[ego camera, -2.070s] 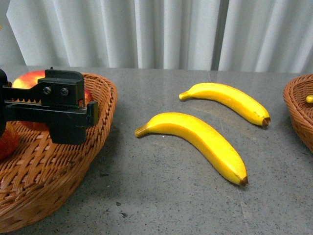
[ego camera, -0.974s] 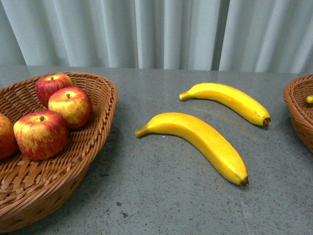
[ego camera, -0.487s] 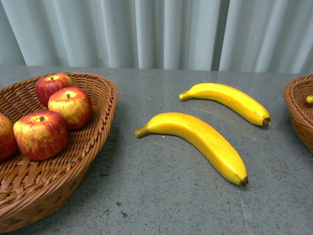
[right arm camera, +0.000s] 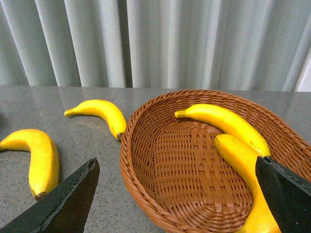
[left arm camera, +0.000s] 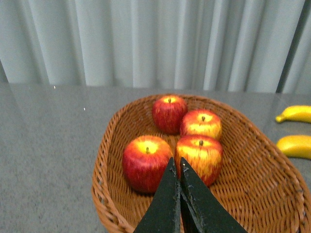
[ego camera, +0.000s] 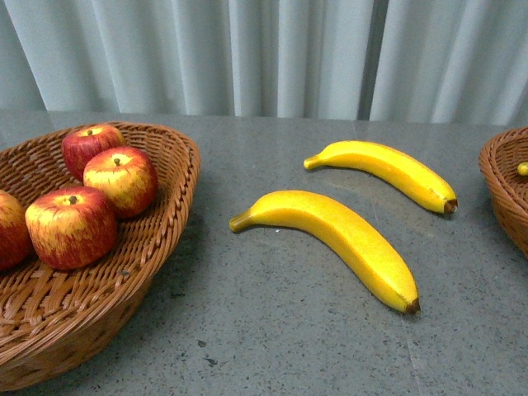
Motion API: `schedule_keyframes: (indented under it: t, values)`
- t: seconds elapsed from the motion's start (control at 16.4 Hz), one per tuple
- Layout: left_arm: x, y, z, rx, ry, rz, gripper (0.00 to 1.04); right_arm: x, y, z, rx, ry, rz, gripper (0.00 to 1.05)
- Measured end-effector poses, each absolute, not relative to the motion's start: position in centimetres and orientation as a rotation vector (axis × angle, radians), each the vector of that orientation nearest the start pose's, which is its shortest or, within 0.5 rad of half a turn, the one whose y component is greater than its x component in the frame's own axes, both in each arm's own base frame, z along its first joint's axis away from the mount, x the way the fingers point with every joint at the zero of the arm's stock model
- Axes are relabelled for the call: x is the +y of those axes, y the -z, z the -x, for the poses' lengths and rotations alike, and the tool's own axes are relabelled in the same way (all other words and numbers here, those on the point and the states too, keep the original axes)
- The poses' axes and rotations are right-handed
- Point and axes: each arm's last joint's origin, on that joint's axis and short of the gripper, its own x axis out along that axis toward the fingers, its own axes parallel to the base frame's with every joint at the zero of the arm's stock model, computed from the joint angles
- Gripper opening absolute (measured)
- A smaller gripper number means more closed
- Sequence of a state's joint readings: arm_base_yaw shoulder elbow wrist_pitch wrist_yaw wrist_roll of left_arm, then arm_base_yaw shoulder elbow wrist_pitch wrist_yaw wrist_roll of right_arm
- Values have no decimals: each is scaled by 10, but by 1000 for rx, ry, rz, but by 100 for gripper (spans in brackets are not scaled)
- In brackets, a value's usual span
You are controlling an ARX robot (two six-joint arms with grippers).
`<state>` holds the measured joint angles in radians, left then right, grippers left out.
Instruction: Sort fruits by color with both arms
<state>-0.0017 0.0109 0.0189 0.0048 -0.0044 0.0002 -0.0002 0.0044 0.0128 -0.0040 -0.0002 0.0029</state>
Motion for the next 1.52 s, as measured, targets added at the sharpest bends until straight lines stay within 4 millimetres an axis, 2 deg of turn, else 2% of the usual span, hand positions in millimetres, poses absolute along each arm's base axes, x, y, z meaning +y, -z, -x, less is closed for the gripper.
schedule_keyframes:
  t: [0.37,0.79,0.91,0.97,1.04,1.1,1.52]
  values:
    - [0,-167,-97,-1,0,0,2,0,-167,-97,-4,0,-3,98]
    - [0,-167,-97,-1,0,0,68,0,-167,-97,-4,0,-3,98]
    - [0,-167,-97,0,0,0,84,0,-167,-97,-4,0,-3,98]
    - [0,-167,-97,-1,0,0,97,0,-167,-97,-4,0,-3,98]
    - [0,-167,-97,0,0,-1,100,0,-167,-97,-4,0,-3,98]
    - [0,-167,-97,-1,0,0,97,0,-167,-97,-4,0,-3,98]
    - [0,-167,-97,0,0,0,98,0,-167,-97,-4,0,-2,98]
